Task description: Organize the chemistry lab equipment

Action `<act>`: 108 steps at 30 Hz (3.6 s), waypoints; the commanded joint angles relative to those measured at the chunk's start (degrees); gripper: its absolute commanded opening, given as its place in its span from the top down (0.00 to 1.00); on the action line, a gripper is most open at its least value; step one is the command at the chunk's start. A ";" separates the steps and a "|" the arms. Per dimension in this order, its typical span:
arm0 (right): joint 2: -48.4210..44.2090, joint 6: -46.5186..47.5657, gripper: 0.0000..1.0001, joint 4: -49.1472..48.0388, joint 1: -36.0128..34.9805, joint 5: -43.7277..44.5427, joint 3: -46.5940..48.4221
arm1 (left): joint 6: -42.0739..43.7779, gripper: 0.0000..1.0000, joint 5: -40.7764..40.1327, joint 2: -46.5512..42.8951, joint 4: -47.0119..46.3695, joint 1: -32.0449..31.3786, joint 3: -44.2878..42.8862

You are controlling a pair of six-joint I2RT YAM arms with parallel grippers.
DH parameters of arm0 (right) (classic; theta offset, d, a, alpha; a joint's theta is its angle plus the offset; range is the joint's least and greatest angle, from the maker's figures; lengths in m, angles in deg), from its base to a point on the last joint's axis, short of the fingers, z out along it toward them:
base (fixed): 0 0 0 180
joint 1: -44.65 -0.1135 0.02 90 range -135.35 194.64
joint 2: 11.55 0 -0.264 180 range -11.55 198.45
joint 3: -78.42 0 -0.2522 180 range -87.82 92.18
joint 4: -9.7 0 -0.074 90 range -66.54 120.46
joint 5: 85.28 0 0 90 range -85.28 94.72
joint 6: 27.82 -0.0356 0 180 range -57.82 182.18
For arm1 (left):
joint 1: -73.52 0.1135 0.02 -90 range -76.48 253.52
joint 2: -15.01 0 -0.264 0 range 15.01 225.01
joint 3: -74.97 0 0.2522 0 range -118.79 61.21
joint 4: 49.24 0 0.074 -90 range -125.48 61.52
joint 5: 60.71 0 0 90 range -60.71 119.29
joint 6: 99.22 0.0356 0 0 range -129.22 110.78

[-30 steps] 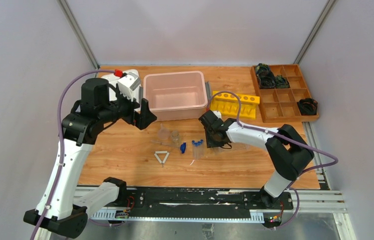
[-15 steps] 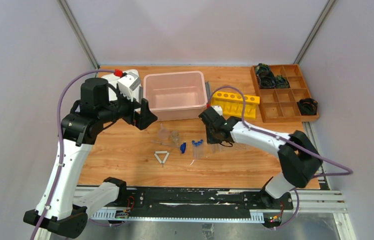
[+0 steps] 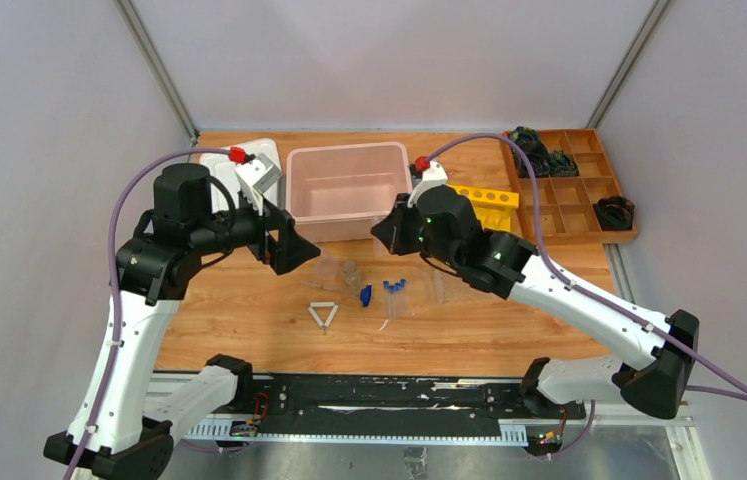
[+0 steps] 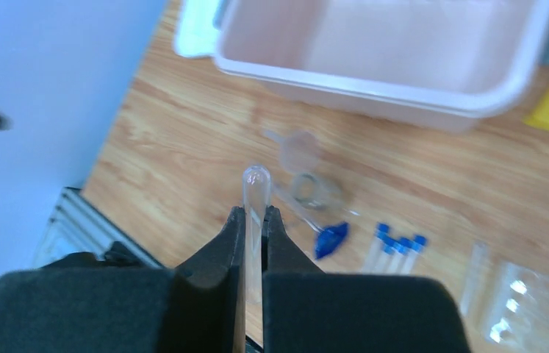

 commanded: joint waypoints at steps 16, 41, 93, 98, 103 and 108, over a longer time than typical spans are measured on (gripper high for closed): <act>5.59 2.44 1.00 -28.54 -14.23 4.40 10.00 | -16.95 0.18 16.44 -3.75 -18.49 0.29 6.95; 11.04 1.88 0.40 1.54 -10.59 -2.48 28.16 | -4.03 0.96 17.70 -1.27 -7.67 0.28 6.00; 10.05 16.29 1.00 21.78 15.97 8.79 22.31 | 3.65 0.00 -12.94 1.37 -0.37 0.28 3.24; 11.66 19.45 1.00 12.28 22.38 9.42 13.97 | 3.79 0.00 -12.89 2.67 -0.01 0.28 3.97; 14.65 20.72 1.00 2.18 26.15 7.67 8.96 | 5.86 0.00 -12.31 6.07 5.43 0.28 0.91; 18.66 22.11 1.00 -3.05 27.22 8.59 8.15 | 7.45 0.00 -14.07 7.33 6.52 0.28 0.94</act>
